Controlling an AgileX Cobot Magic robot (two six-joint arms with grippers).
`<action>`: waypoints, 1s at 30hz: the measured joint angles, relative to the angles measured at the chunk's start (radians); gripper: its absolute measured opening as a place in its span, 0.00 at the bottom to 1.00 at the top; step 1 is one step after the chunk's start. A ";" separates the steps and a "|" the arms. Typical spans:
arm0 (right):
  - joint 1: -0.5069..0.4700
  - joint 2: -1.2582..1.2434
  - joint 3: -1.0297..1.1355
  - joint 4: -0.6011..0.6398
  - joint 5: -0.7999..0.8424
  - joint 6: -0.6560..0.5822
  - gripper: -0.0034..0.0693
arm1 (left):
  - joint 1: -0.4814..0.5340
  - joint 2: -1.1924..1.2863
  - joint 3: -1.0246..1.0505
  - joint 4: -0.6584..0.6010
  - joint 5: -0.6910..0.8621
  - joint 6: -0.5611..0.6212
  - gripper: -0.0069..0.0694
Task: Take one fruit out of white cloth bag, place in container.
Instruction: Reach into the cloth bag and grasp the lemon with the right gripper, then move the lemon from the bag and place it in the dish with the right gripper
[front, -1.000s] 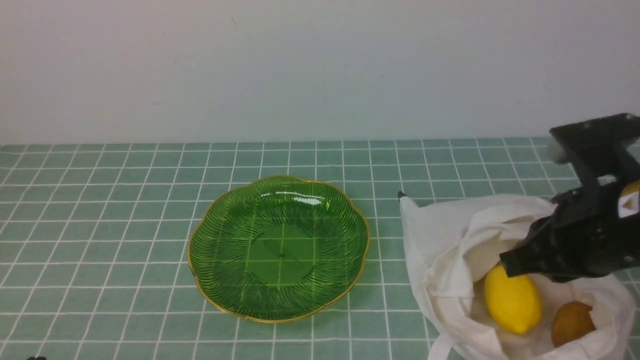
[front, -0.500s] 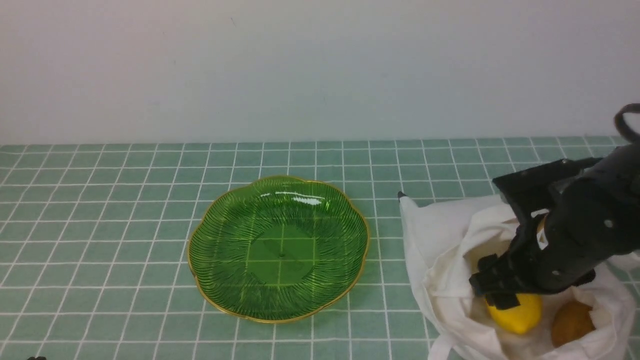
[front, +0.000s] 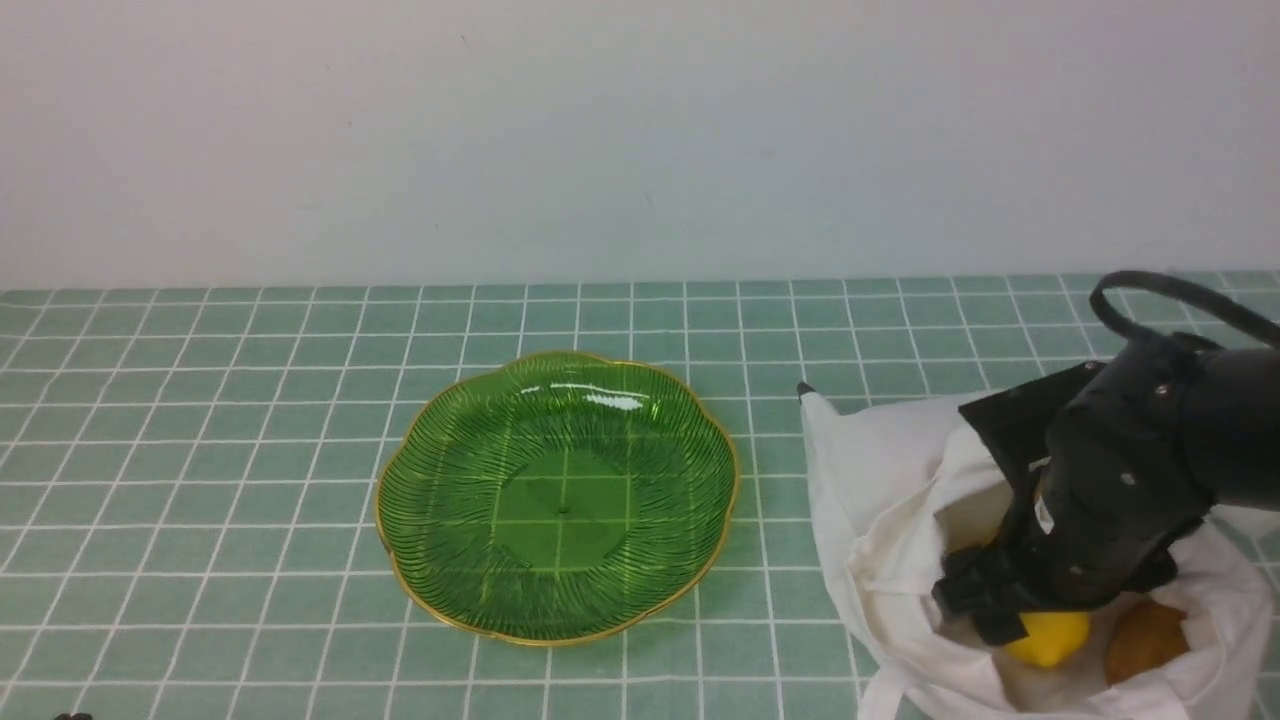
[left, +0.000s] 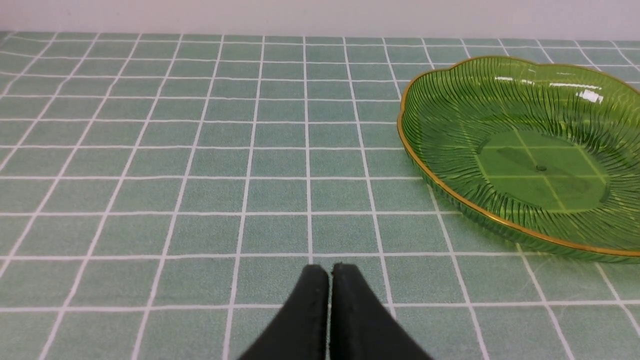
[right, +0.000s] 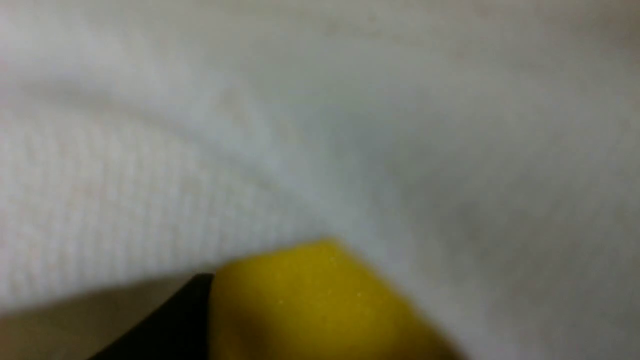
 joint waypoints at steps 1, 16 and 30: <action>0.000 -0.018 -0.008 0.000 0.021 0.000 0.83 | 0.000 0.000 0.000 0.000 0.000 0.000 0.08; 0.073 -0.385 -0.043 0.485 0.027 -0.283 0.83 | 0.000 0.000 0.000 0.000 0.000 0.000 0.08; 0.262 0.122 -0.555 0.509 -0.006 -0.450 0.83 | 0.000 0.000 0.000 0.000 0.000 0.000 0.08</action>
